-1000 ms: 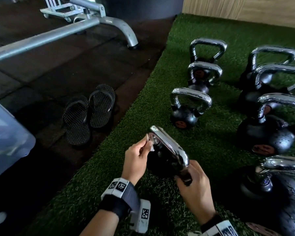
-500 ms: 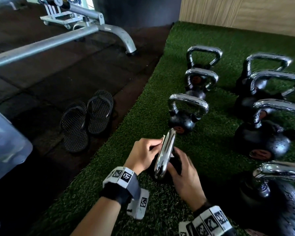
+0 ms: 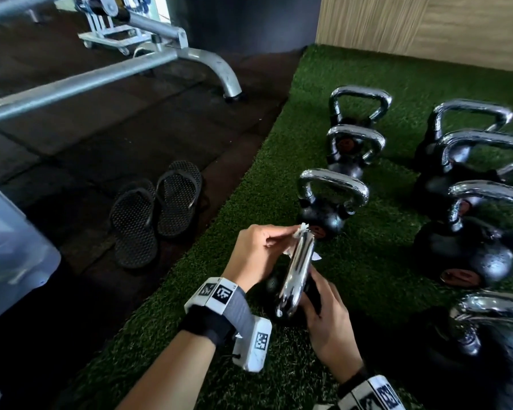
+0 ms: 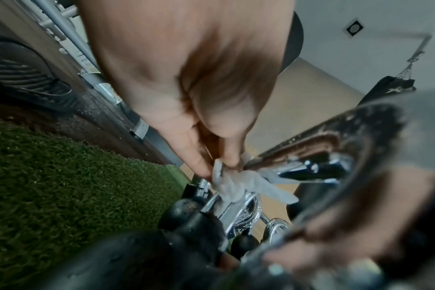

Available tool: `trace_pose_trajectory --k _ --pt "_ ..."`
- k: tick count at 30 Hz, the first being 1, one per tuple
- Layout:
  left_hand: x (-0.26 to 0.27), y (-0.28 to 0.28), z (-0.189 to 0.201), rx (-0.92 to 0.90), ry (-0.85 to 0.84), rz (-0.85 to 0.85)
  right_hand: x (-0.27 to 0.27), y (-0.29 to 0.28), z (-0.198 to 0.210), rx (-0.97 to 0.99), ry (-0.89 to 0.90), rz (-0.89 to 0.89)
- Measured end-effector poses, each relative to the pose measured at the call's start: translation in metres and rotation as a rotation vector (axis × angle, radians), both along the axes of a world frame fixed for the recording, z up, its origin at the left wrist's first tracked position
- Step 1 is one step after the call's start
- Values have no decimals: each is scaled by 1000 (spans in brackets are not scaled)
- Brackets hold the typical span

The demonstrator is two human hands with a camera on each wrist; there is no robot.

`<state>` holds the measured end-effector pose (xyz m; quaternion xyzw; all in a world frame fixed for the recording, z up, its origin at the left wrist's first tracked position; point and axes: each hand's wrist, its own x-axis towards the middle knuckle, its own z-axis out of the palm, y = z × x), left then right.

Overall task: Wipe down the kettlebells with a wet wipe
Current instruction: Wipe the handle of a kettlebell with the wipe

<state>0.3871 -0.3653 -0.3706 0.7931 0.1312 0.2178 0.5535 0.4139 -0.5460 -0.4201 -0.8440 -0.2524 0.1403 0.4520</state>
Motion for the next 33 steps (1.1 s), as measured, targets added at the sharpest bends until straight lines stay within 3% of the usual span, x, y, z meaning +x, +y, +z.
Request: trace_pose_trajectory --k 4,8,10,13,17,21,25,33 --pt "5 5 4 -83 52 -40 0 2 0 10 12 -1" --pt "-12 7 3 -330 56 -166 3 -3 -3 -2 -43 9" --pt "-18 8 6 -364 58 -221 4 -4 -3 -5 -47 6" --pt "-17 4 8 -373 9 -179 6 -3 -4 -12 -69 -3" --pt "-31 -6 -1 -563 -8 -134 9 -1 -2 27 -33 2" --pt "-52 -2 -9 -547 21 -233 10 -3 -4 25 -34 16" --pt "-66 -2 -7 -521 1 -221 11 -2 -7 27 -13 20" --pt "-85 11 0 -300 208 -334 12 -5 -7 12 -25 30"
